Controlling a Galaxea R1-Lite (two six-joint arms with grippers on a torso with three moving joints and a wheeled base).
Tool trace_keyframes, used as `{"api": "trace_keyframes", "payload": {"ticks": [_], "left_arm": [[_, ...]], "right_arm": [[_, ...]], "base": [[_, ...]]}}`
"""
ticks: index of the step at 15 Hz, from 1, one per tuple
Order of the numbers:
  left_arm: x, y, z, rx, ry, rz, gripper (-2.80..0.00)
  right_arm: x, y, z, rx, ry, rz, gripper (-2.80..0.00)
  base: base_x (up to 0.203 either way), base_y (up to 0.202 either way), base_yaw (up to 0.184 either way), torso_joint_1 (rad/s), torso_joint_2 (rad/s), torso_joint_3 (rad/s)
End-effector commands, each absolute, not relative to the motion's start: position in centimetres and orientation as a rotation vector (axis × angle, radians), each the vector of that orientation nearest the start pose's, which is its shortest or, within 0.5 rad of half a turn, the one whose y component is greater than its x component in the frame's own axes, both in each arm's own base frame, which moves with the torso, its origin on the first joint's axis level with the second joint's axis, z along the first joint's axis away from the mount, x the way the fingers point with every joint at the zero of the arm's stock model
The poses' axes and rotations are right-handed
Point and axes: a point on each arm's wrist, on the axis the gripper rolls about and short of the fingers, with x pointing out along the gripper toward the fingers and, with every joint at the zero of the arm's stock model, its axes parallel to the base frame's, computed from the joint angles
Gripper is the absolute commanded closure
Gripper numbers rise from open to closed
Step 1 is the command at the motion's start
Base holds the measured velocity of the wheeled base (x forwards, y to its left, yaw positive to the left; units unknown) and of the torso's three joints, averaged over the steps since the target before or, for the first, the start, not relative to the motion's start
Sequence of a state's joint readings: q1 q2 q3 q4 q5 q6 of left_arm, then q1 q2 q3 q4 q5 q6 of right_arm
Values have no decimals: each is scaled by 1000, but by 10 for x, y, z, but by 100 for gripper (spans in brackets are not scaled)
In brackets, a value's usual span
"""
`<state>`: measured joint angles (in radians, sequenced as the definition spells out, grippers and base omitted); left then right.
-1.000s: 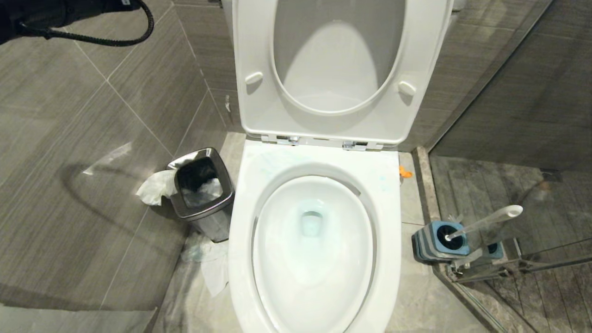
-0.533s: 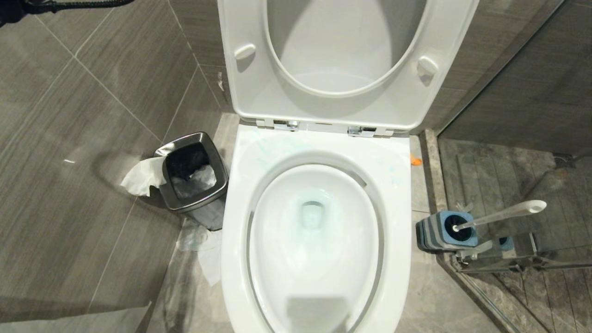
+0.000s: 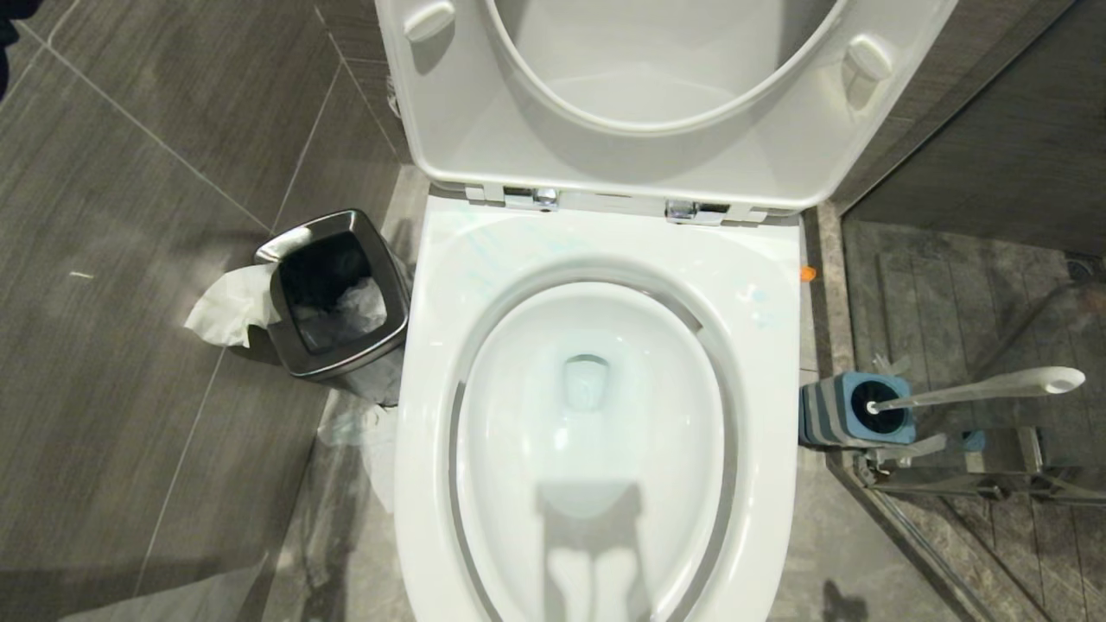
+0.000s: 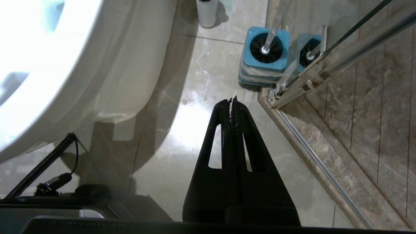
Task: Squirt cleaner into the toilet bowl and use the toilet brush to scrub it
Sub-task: Flush the toilet
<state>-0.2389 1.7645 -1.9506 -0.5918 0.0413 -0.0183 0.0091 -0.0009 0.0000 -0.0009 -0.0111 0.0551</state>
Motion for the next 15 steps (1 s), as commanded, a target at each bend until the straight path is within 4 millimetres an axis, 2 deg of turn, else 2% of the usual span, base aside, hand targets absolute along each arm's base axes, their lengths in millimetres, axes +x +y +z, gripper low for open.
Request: {"api": "trace_keyframes", "payload": {"ticks": [1, 6, 10, 15], "left_arm": [[276, -66, 477, -133, -816, -194, 0], [270, -62, 481, -151, -847, -159, 0], [267, -58, 483, -274, -837, -46, 0], [262, -59, 485, -255, -843, -54, 0]], "right_arm": [[-23, 0, 76, 55, -1, -2, 0], [-23, 0, 76, 55, -1, -2, 0], [-23, 0, 76, 55, 0, -1, 0], [-23, 0, 76, 55, -1, -2, 0]], "base": [[0, 0, 0, 5, 2, -202], [0, 0, 0, 2, 4, -157], [0, 0, 0, 1, 1, -9], [0, 0, 0, 0, 0, 0]]}}
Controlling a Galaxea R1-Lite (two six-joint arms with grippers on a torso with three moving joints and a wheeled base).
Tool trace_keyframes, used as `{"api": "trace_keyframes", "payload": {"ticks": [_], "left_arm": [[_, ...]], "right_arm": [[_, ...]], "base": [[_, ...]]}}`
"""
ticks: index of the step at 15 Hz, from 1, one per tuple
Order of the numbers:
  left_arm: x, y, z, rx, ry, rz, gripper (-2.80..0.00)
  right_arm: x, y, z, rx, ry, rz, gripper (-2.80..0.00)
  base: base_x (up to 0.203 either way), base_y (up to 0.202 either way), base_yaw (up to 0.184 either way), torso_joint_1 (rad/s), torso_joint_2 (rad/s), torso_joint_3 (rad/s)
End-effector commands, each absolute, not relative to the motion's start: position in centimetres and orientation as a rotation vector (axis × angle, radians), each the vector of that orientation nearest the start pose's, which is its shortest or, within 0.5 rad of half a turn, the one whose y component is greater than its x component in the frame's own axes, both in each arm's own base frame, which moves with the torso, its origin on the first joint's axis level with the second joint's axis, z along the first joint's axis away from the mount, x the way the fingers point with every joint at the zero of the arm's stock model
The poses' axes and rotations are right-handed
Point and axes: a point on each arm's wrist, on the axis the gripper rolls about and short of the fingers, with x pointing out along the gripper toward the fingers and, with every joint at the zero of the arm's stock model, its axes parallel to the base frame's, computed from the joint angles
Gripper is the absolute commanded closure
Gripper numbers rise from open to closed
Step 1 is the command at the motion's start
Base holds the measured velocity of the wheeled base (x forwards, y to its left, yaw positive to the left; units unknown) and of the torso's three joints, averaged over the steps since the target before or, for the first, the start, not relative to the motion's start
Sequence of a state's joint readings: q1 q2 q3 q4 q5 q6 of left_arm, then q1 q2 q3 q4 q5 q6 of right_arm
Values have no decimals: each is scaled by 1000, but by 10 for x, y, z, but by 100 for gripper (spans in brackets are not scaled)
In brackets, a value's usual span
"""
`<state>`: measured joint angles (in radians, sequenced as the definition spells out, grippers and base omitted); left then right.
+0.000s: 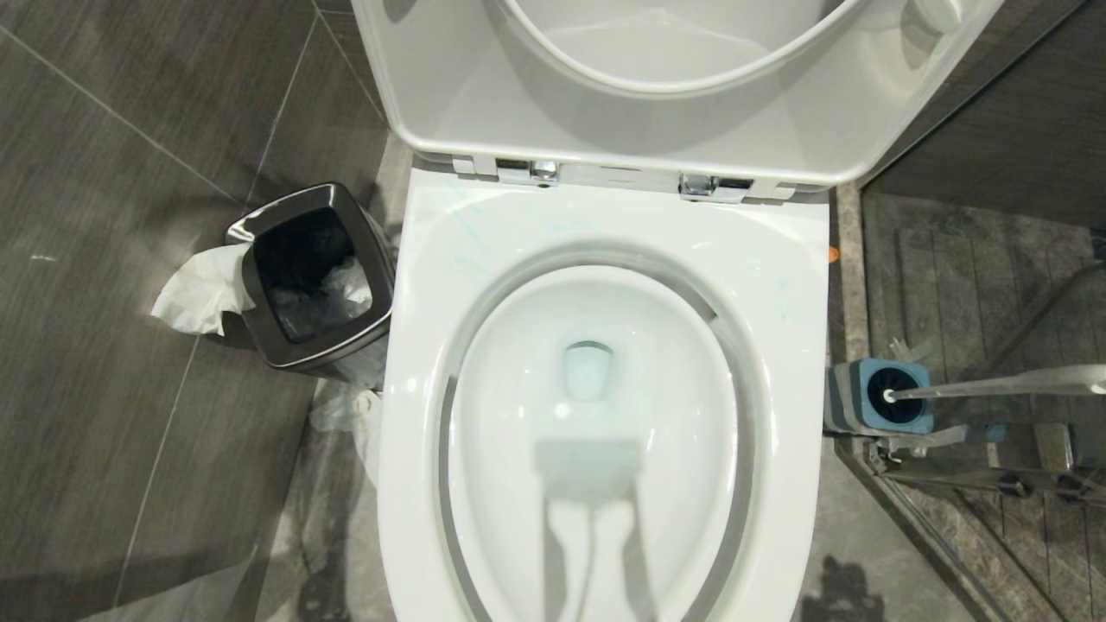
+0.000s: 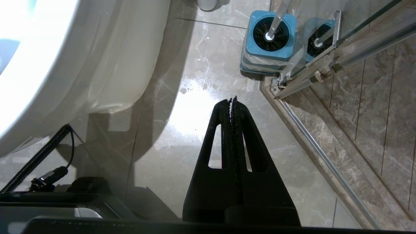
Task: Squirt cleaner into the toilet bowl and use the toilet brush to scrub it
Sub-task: Flush the toilet
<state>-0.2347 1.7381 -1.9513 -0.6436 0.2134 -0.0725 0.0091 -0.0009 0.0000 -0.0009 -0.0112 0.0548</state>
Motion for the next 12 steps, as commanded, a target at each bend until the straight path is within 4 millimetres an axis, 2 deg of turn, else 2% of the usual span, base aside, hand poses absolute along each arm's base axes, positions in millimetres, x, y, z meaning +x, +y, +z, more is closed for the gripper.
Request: {"api": "trace_keyframes", "payload": {"ticks": [1, 12], "left_arm": [[261, -60, 486, -241, -847, -69, 0], [226, -70, 502, -43, -936, -279, 0]], "right_arm": [[-23, 0, 76, 55, -1, -2, 0], [-23, 0, 76, 55, -1, -2, 0]], "base": [[0, 0, 0, 0, 0, 0], [0, 0, 0, 0, 0, 0]]}}
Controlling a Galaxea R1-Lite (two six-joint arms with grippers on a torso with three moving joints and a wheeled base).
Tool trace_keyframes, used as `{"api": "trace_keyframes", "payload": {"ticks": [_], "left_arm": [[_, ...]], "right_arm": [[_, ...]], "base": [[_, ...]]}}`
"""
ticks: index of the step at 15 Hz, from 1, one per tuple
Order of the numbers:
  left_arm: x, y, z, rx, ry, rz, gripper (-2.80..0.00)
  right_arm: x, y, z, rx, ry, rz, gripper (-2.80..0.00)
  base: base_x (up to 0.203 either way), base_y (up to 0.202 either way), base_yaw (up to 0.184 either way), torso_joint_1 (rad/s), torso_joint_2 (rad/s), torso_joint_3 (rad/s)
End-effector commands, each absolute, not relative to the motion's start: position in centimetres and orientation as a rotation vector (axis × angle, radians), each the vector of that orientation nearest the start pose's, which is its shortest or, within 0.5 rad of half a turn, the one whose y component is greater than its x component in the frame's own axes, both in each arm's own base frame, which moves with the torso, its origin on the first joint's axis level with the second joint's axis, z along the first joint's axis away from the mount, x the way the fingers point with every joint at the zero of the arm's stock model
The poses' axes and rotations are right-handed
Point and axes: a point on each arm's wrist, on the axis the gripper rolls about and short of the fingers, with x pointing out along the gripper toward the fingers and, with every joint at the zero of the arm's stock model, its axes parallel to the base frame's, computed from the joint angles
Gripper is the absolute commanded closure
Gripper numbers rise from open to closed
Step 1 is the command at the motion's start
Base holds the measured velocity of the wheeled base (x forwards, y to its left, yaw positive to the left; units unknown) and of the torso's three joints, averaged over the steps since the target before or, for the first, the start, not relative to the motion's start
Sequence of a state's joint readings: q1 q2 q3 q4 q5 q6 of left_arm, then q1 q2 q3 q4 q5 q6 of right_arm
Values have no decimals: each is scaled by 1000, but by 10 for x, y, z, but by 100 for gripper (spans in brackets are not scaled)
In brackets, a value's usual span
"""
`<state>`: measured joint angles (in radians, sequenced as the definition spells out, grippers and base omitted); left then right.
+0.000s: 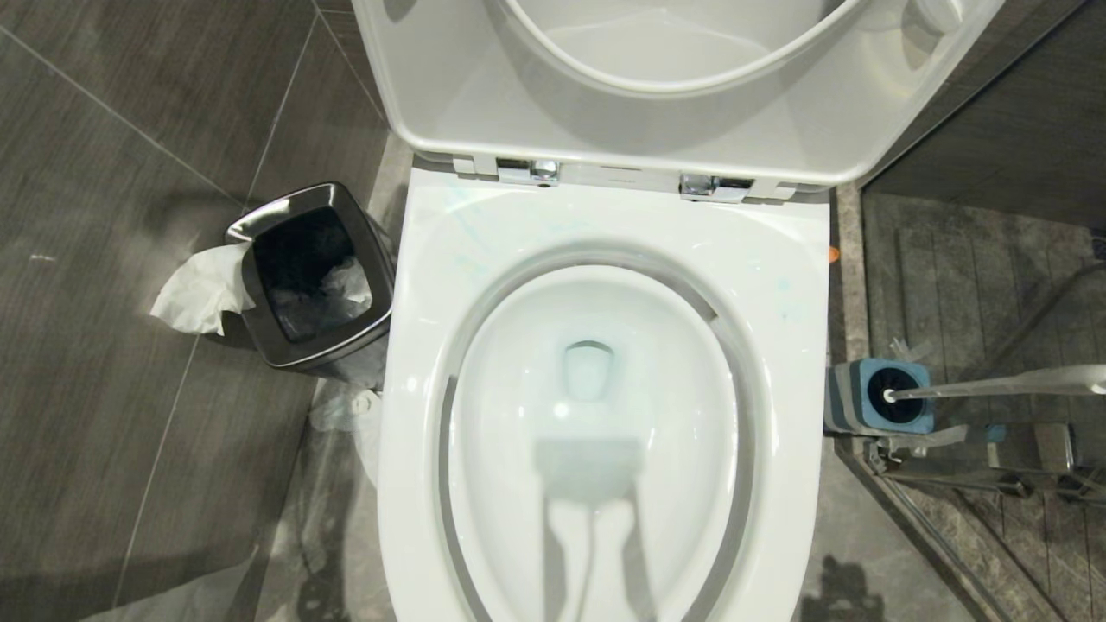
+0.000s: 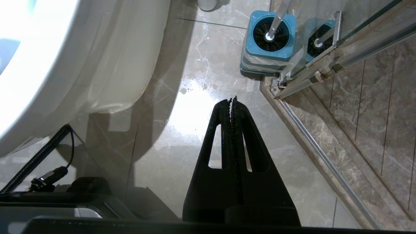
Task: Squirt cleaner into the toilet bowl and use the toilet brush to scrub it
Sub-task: Flush the toilet
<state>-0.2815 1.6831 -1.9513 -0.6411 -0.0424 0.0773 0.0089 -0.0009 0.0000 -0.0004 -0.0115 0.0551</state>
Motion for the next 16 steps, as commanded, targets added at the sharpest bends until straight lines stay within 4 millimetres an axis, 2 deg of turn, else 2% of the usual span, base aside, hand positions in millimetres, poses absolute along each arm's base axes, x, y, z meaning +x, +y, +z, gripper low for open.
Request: {"api": "trace_keyframes", "payload": {"ticks": [1, 9, 16], "left_arm": [[224, -72, 503, -47, -940, -288, 0], [208, -84, 507, -53, -942, -342, 0], [225, -105, 496, -69, -895, -383, 0]], "right_arm": [[-23, 0, 76, 55, -2, 0, 0], [-23, 0, 76, 54, -2, -2, 0], [-23, 0, 76, 55, -2, 0, 0]], "base": [[0, 0, 0, 0, 0, 0], [0, 0, 0, 0, 0, 0], [0, 0, 0, 0, 0, 0]]}}
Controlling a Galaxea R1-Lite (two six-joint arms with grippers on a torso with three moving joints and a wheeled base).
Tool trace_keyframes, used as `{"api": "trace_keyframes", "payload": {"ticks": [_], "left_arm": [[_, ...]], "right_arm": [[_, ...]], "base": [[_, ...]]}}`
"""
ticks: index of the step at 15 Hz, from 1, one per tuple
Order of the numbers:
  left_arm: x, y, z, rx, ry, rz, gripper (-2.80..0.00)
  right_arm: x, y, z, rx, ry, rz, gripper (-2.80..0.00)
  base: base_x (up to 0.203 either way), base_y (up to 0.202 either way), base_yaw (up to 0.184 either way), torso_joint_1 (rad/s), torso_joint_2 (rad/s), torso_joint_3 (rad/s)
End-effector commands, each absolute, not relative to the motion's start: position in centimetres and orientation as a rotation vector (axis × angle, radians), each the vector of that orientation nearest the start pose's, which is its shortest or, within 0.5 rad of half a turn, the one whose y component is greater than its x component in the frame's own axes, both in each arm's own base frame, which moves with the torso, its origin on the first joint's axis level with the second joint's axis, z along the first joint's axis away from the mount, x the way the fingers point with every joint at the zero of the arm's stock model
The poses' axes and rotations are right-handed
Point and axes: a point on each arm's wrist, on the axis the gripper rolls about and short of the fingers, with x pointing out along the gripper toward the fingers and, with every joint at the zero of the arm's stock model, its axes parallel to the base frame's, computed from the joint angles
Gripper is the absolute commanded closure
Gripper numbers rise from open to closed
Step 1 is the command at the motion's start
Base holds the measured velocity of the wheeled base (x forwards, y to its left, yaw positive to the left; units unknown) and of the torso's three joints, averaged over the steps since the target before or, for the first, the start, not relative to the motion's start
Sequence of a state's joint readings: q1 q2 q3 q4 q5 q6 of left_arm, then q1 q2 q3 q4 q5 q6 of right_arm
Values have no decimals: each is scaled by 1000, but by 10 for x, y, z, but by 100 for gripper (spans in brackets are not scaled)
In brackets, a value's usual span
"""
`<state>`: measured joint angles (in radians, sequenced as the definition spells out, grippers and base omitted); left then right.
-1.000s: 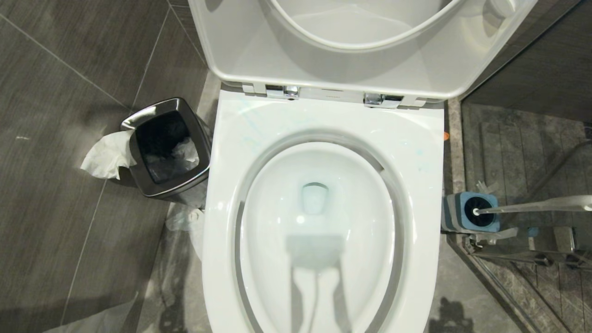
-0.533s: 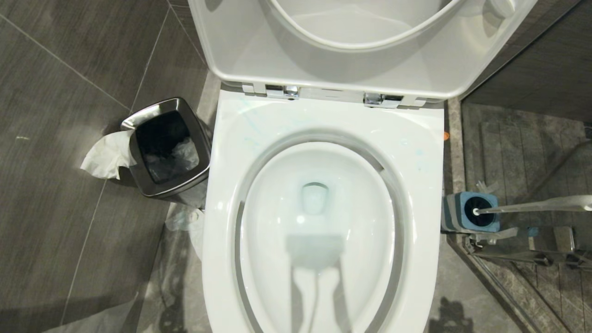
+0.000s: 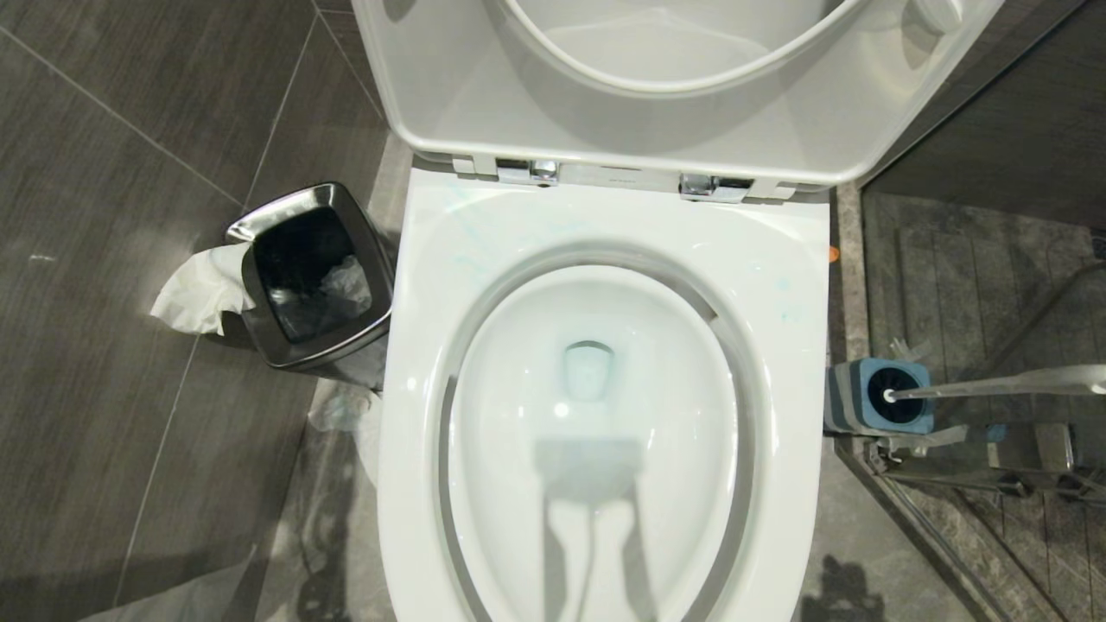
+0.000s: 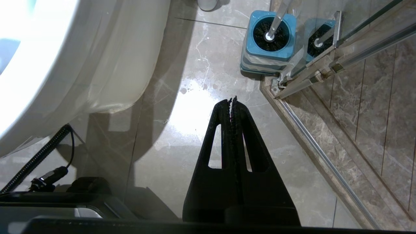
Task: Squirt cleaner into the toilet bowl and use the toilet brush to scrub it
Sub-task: Flush the toilet
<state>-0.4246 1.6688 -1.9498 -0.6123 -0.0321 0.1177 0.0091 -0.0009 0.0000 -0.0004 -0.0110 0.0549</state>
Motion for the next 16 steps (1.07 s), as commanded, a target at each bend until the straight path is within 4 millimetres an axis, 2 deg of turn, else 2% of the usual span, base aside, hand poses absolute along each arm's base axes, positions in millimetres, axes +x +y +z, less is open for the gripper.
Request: {"api": "trace_keyframes", "payload": {"ticks": [1, 16], "left_arm": [[226, -106, 495, -70, -892, -386, 0], [237, -114, 488, -57, -864, -396, 0]], "right_arm": [[-23, 0, 76, 55, -2, -3, 0], [-23, 0, 76, 55, -1, -1, 0]], "base": [[0, 0, 0, 0, 0, 0], [0, 0, 0, 0, 0, 0]]}}
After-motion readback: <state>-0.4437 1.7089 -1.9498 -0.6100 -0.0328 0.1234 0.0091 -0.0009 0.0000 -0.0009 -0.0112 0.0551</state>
